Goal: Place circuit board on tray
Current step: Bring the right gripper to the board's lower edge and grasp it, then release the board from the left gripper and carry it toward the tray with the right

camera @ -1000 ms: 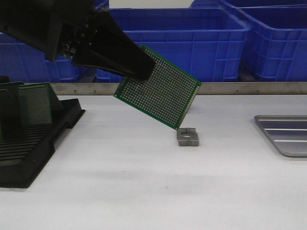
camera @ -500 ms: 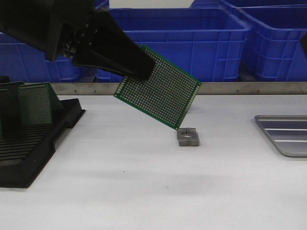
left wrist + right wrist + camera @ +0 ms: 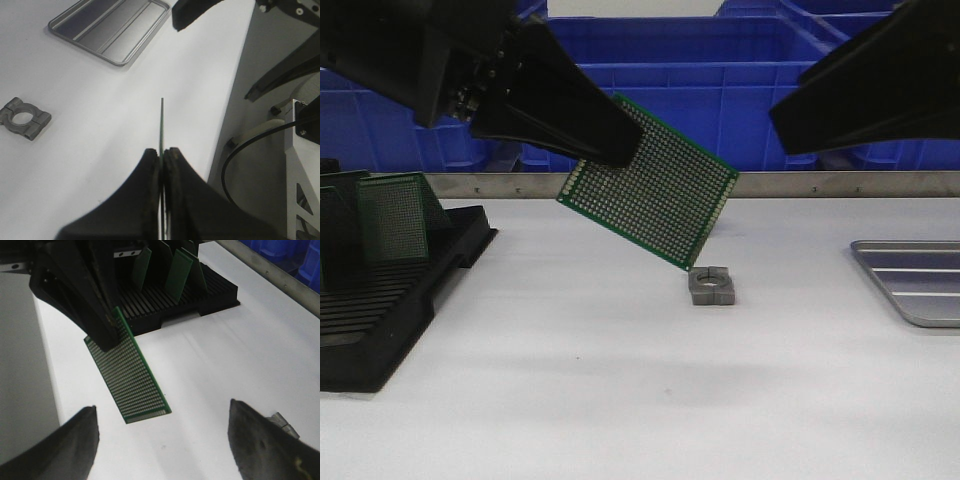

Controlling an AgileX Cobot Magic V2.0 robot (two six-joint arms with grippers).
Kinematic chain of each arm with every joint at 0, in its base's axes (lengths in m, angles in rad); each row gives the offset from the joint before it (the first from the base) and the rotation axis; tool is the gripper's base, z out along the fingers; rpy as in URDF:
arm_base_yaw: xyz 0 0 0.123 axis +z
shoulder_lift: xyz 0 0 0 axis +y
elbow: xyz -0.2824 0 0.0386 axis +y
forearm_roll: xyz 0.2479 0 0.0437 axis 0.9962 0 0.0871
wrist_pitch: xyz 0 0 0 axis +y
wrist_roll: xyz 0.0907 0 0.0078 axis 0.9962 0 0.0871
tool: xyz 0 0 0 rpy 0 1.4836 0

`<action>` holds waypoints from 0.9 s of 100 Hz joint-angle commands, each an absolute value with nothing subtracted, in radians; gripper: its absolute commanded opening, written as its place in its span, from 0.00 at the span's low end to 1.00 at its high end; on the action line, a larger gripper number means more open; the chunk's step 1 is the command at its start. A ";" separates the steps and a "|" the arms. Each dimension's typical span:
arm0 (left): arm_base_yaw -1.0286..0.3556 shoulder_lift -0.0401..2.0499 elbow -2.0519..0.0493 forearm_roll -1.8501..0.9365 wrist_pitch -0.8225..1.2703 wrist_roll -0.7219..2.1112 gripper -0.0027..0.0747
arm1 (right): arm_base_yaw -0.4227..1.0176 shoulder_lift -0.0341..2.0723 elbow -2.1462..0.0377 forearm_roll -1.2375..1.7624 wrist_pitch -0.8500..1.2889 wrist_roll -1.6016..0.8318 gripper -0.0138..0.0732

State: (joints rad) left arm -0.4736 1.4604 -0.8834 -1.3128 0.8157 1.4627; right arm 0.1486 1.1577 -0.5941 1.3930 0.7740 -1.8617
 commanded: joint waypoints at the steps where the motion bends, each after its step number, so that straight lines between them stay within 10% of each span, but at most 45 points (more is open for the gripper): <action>1: -0.483 1.433 -0.913 -1.375 0.836 1.454 0.01 | 0.164 1.193 -0.640 1.485 0.809 -1.913 0.80; 52: -0.483 1.435 -0.913 -1.375 0.834 1.454 0.01 | 0.236 1.430 -0.737 1.502 0.969 -1.912 0.79; 90: -0.483 1.435 -0.913 -1.378 0.846 1.461 0.12 | 0.236 1.447 -0.737 1.502 0.995 -1.912 0.20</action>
